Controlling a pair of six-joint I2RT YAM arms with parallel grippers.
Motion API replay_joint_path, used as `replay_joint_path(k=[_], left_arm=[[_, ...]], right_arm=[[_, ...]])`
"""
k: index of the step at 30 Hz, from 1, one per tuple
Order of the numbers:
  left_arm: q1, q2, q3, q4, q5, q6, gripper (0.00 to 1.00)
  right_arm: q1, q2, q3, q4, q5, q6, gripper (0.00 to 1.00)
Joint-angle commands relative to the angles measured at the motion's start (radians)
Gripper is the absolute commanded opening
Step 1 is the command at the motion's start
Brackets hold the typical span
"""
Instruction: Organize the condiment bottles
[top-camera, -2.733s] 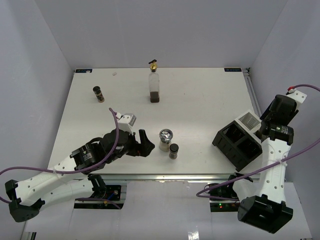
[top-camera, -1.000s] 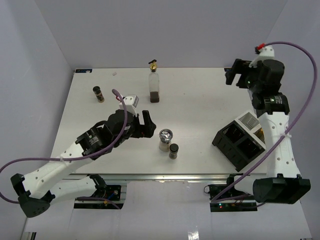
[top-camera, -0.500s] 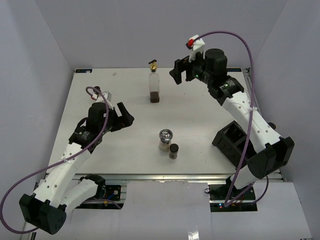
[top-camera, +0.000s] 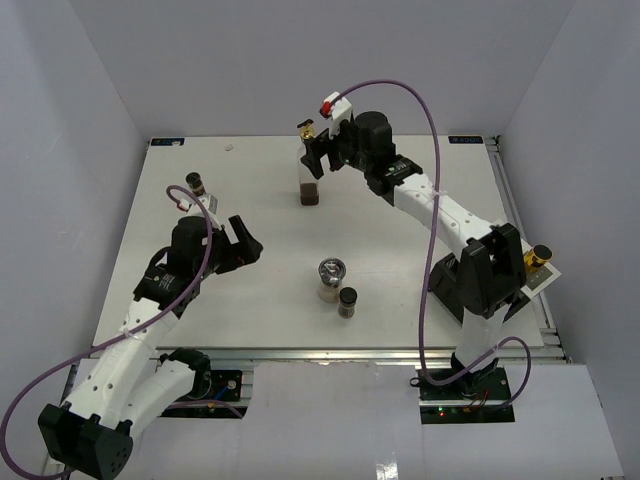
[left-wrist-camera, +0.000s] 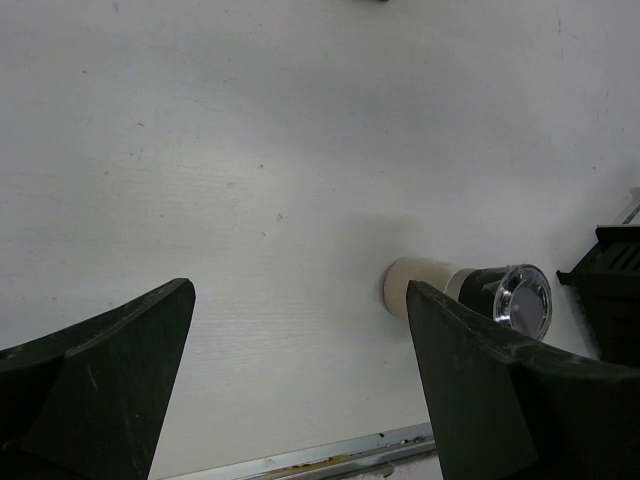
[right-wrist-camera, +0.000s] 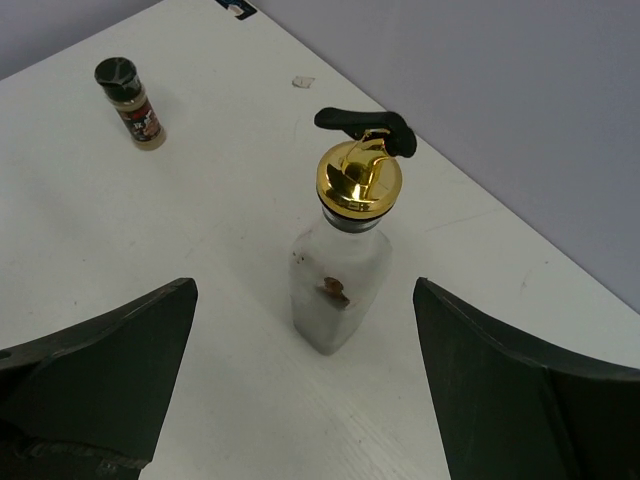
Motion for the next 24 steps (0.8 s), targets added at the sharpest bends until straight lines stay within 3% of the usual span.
replay_joint_path(k=[1, 10, 14, 21, 24], left_arm=[[0.009, -0.005, -0.007, 0.026, 0.072, 0.036, 0.98], [0.01, 0.026, 0.04, 0.011, 0.069, 0.086, 0.98], [0.01, 0.028, 0.055, 0.006, 0.057, 0.1, 0.98], [0.01, 0.029, 0.057, 0.008, 0.056, 0.114, 0.98], [0.01, 0.028, 0.057, 0.009, 0.056, 0.115, 0.98]], right_arm=[[0.002, 0.065, 0.096, 0.111, 0.021, 0.003, 0.97], [0.011, 0.189, 0.131, 0.253, 0.029, 0.068, 1.0], [0.02, 0.235, 0.178, 0.268, 0.059, 0.064, 0.94], [0.021, 0.265, 0.177, 0.31, 0.104, 0.065, 0.66], [0.022, 0.261, 0.159, 0.32, 0.119, 0.057, 0.49]])
